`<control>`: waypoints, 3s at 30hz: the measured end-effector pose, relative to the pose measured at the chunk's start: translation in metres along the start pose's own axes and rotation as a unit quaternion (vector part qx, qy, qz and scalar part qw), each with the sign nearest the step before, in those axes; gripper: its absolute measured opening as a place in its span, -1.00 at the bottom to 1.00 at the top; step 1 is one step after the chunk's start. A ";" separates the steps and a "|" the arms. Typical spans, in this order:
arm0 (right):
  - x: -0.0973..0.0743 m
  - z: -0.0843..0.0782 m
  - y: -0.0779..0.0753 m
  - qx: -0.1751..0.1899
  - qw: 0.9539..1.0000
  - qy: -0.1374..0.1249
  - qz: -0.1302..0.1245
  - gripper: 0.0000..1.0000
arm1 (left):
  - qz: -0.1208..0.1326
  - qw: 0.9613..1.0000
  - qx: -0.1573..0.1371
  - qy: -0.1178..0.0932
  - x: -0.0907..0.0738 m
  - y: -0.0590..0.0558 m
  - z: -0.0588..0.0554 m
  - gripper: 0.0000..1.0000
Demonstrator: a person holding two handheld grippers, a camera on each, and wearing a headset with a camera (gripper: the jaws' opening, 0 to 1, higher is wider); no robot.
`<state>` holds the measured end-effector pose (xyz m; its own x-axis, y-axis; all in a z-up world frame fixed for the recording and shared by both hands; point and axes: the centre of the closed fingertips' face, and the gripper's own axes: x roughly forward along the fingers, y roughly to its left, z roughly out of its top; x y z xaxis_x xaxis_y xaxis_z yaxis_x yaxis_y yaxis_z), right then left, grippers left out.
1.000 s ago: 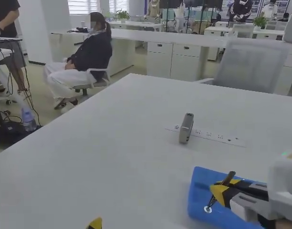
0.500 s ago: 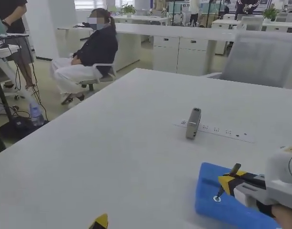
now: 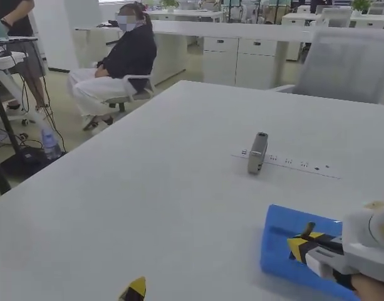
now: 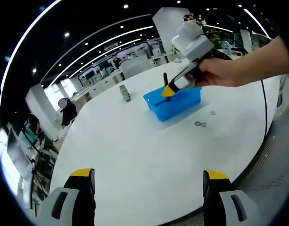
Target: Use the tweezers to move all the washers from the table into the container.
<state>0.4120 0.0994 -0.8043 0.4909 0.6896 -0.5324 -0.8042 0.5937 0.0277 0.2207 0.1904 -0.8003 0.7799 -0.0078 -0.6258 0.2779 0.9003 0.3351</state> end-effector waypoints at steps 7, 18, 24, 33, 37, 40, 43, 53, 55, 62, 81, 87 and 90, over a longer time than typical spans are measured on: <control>-0.006 0.003 -0.002 0.014 1.000 0.002 0.002 -0.91 | 0.000 1.000 0.001 0.000 0.000 0.000 0.000 0.94; -0.047 0.029 0.008 0.009 0.999 -0.042 0.005 -0.92 | -0.004 1.000 -0.002 -0.012 -0.002 0.000 0.004 0.96; -0.071 0.023 0.025 0.004 0.999 -0.042 0.015 -0.92 | -0.008 0.999 -0.013 -0.031 -0.005 -0.001 0.011 0.96; -0.078 -0.015 0.044 0.022 1.000 -0.006 0.021 -0.92 | -0.012 0.999 -0.013 -0.035 -0.005 -0.002 0.012 0.97; -0.075 -0.029 0.048 0.011 1.000 0.009 0.019 -0.92 | -0.013 0.999 -0.010 -0.031 -0.004 -0.003 0.011 0.97; -0.072 -0.036 0.049 0.016 1.000 0.017 0.021 -0.92 | -0.011 0.999 -0.008 -0.030 -0.003 -0.003 0.010 0.97; -0.069 -0.042 0.049 0.020 0.999 0.023 0.021 -0.91 | -0.005 0.999 -0.012 -0.030 -0.003 0.000 0.010 0.98; -0.065 -0.049 0.048 0.009 0.999 0.026 0.016 -0.91 | -0.005 1.000 -0.007 -0.022 -0.003 -0.001 0.008 0.97; -0.065 -0.048 0.049 0.006 1.000 0.023 0.017 -0.92 | -0.005 1.000 -0.006 -0.020 -0.002 -0.001 0.007 0.97; -0.067 -0.049 0.049 0.015 1.000 0.008 0.009 -0.94 | -0.005 1.000 -0.003 -0.020 -0.003 -0.001 0.007 0.95; -0.086 -0.015 0.041 0.041 0.999 0.003 0.016 -0.95 | -0.005 1.000 -0.002 -0.025 -0.003 -0.001 0.008 0.96; -0.089 0.001 0.032 0.023 1.000 -0.008 0.010 -0.95 | -0.009 1.000 -0.005 -0.029 -0.003 -0.002 0.010 0.97; -0.090 0.011 0.026 0.021 1.000 -0.019 0.004 -0.94 | -0.008 1.000 -0.004 -0.026 -0.003 -0.002 0.009 0.97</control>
<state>0.3504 0.0580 -0.7463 0.4975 0.7093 -0.4993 -0.7937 0.6045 0.0679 0.2226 0.1843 -0.7925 0.8039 -0.0459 -0.5931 0.2867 0.9035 0.3187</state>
